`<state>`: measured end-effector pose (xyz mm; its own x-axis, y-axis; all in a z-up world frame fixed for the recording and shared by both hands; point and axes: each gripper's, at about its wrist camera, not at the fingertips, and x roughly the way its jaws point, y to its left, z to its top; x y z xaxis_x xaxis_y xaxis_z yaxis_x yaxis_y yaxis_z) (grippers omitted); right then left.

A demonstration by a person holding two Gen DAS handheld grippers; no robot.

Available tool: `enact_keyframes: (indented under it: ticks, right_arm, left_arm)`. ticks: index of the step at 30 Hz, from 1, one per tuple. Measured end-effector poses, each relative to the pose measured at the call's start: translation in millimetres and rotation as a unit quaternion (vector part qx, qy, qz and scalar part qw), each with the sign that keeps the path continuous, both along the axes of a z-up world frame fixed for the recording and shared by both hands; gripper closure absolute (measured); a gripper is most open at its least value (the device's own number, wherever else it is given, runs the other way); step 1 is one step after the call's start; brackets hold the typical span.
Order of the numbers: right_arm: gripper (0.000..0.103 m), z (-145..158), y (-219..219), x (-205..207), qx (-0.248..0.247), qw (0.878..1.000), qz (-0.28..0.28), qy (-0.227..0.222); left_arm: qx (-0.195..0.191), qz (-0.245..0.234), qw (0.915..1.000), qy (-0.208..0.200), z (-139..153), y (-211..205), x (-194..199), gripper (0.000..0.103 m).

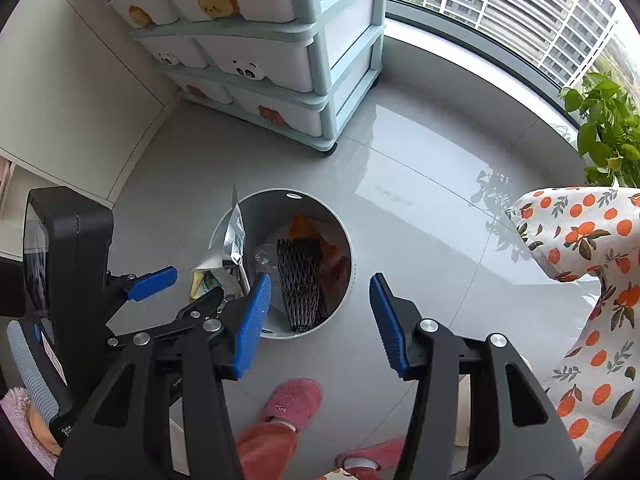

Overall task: Collect trash
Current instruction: 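Carry the foil bag and black net over the bin and release both, then move both open grippers back toward the table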

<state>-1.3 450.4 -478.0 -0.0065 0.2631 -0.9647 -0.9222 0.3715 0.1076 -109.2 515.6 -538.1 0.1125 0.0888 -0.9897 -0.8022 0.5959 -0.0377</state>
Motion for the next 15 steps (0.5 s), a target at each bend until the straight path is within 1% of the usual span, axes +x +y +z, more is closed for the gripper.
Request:
enact_keyframes:
  ticks: [2,7,10,15]
  right_arm:
    - [0.053,4,-7,0,0.001,1.0,-0.004,-0.002]
    - [0.053,17,-24,4,0.003,1.0,-0.019,0.001]
    - [0.053,34,-34,9,0.013,0.999,-0.035,-0.001]
    - [0.053,81,-60,26,0.039,0.997,-0.073,-0.007]
  left_arm:
    - [0.011,-0.004,0.9999,0.003,5,-1,5,0.041]
    - [0.038,-0.015,0.9989,0.022,28,-8,10,0.04]
    - [0.045,-0.021,0.9986,0.019,54,-17,11,0.04]
    - [0.05,-0.044,0.9978,-0.001,112,-44,19,0.04]
